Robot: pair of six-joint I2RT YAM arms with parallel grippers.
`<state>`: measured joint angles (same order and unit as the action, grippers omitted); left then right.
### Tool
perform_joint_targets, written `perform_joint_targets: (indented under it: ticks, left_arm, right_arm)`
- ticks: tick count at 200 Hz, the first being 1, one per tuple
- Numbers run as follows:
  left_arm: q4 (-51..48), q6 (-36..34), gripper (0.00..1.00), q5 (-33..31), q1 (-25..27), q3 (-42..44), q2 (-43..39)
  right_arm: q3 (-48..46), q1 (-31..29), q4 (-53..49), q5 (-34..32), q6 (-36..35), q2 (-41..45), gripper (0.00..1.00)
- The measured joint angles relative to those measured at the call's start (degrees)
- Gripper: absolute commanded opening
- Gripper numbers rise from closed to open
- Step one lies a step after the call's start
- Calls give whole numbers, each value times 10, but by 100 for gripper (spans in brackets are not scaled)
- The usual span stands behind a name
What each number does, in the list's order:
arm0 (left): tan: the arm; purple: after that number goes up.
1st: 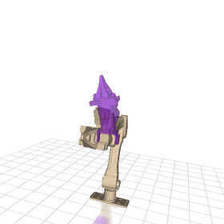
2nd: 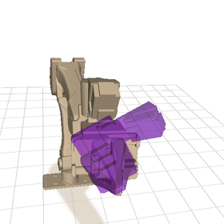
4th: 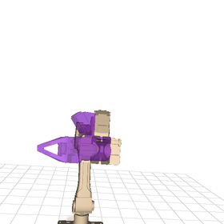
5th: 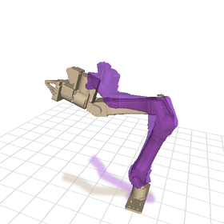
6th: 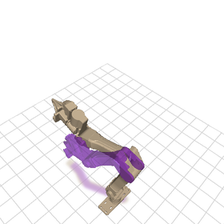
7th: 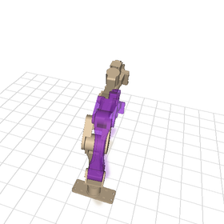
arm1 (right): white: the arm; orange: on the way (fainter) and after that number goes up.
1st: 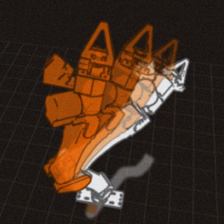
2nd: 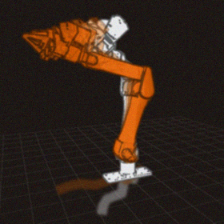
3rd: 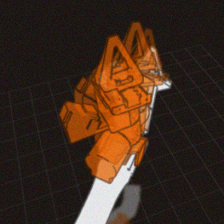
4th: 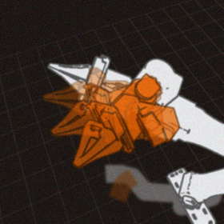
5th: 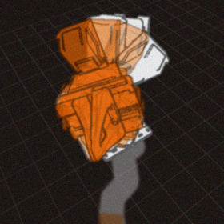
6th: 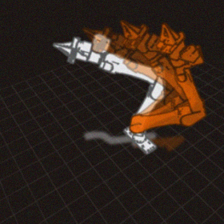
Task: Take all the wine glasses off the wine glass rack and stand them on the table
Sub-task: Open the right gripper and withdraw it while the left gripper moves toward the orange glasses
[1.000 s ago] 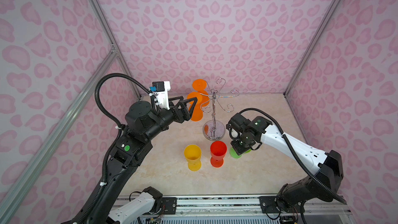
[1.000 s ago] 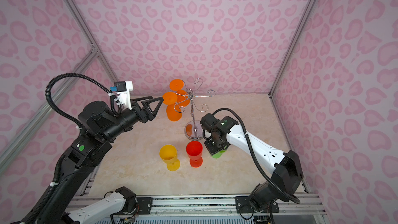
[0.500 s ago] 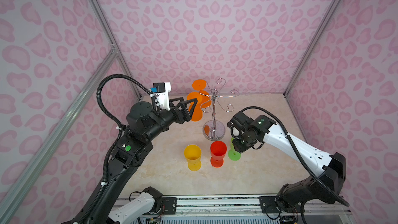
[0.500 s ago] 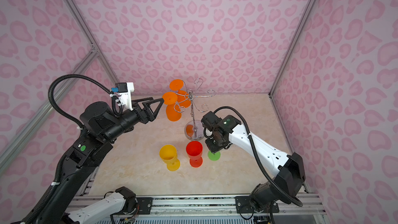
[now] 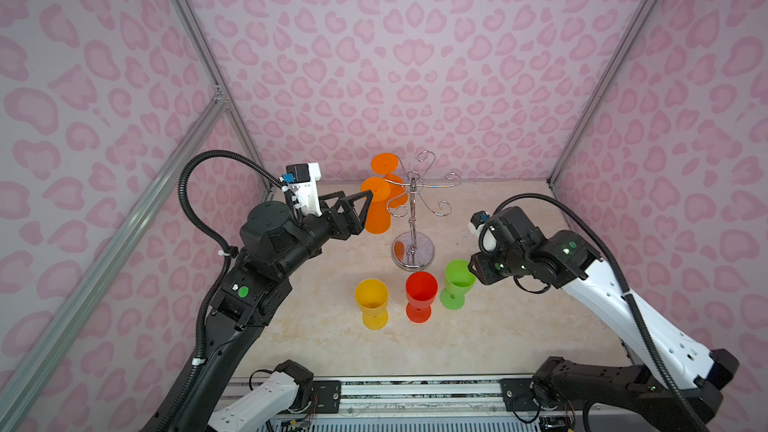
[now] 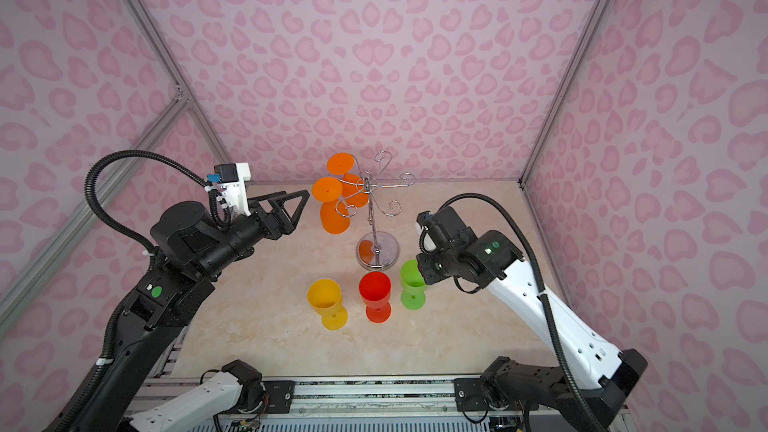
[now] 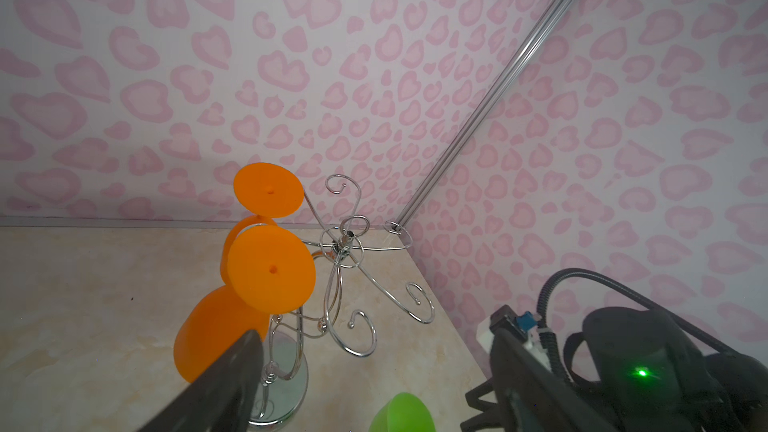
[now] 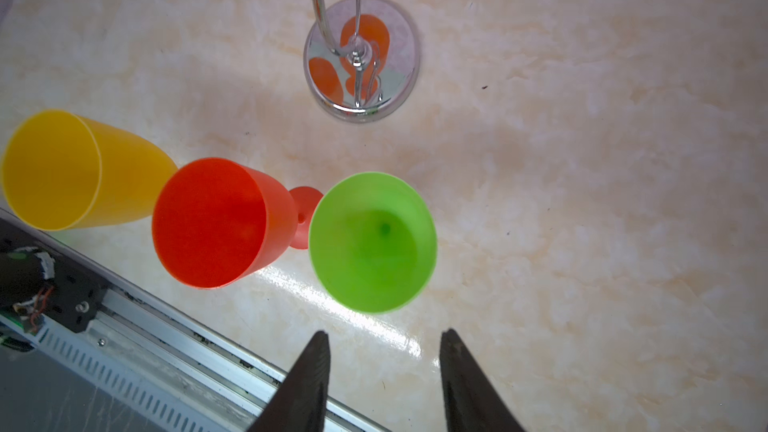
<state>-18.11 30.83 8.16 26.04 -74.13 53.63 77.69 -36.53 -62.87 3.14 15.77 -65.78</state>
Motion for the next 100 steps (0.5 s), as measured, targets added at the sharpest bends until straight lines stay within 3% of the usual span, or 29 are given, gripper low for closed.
perform_joint_targets:
  ticks: [25,59,100]
  left_arm:
    - [3,45,87,32,-54,10,2]
    - [51,155,82,143,-138,59,44]
    - [148,283,80,256,-163,116,96]
  right_arm:
    - [-39,60,48,29,11,99,44]
    - [-74,108,116,57,17,201,47]
    - [-140,116,213,44,37,282,49]
